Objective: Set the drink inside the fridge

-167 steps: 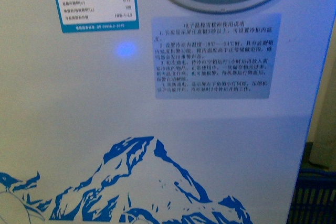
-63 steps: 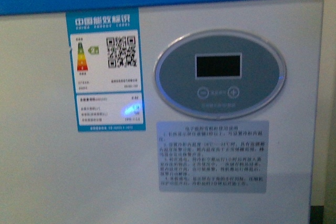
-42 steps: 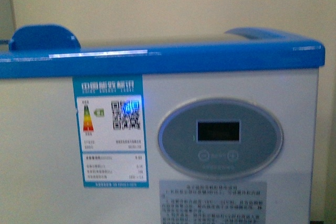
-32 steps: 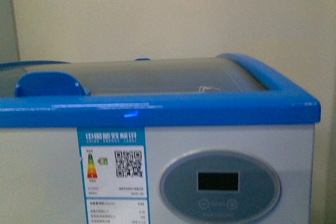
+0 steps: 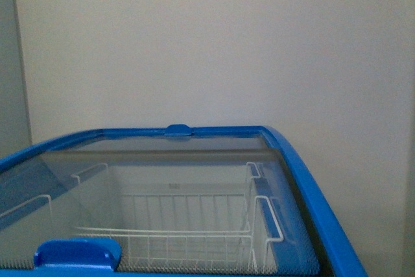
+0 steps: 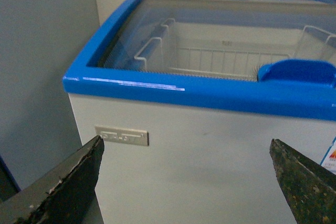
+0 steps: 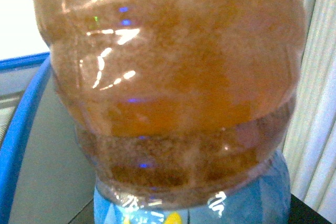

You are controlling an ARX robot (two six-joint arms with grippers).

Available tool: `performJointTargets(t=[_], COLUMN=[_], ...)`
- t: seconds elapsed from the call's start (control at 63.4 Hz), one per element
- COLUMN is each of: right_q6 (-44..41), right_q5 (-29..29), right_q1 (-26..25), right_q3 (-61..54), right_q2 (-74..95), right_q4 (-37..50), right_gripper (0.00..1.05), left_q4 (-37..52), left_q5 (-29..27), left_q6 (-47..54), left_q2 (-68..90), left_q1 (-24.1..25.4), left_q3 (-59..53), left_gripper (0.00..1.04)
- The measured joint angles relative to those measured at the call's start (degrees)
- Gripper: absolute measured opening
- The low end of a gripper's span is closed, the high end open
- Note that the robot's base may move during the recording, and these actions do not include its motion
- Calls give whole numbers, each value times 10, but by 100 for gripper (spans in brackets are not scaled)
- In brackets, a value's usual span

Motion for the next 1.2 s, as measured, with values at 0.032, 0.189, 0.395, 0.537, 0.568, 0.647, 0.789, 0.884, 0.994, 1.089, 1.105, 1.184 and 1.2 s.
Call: performJointTargets(t=[0.032, 0.189, 0.395, 0.537, 0.568, 0.647, 0.789, 0.884, 0.994, 1.089, 1.105, 1.184, 1.2], right_q6=[0, 0, 0, 0, 0, 0, 0, 0, 0, 0, 0, 0, 0], right_q5=[0, 0, 0, 1, 0, 0, 0, 0, 0, 0, 0, 0, 0], right_q1=[0, 0, 0, 0, 0, 0, 0, 0, 0, 0, 0, 0, 0], right_q3=[0, 0, 0, 0, 0, 0, 0, 0, 0, 0, 0, 0, 0], right_q2=[0, 0, 0, 0, 0, 0, 0, 0, 0, 0, 0, 0, 0], right_q4=[0, 0, 0, 0, 0, 0, 0, 0, 0, 0, 0, 0, 0], right_gripper=[40, 40, 40, 40, 40, 40, 40, 40, 40, 40, 40, 40, 40], left_q4=[0, 0, -10, 163, 200, 288, 328, 334, 296, 266, 265, 268, 271], left_q5=[0, 0, 165, 248, 266, 320, 370, 391, 404, 402, 399, 389, 387], left_q6=[0, 0, -116, -88, -57, 74, 275, 407, 530, 599, 610, 639, 643], left_q2=[0, 0, 97, 302, 346, 468, 591, 654, 706, 737, 744, 784, 792], left_q1=[0, 0, 50, 54, 54, 54, 54, 51, 36, 22, 19, 9, 7], left_q3=[0, 0, 26, 68, 78, 112, 165, 199, 245, 269, 274, 299, 305], left_gripper=[97, 97, 97, 97, 97, 97, 97, 97, 97, 97, 97, 97, 97])
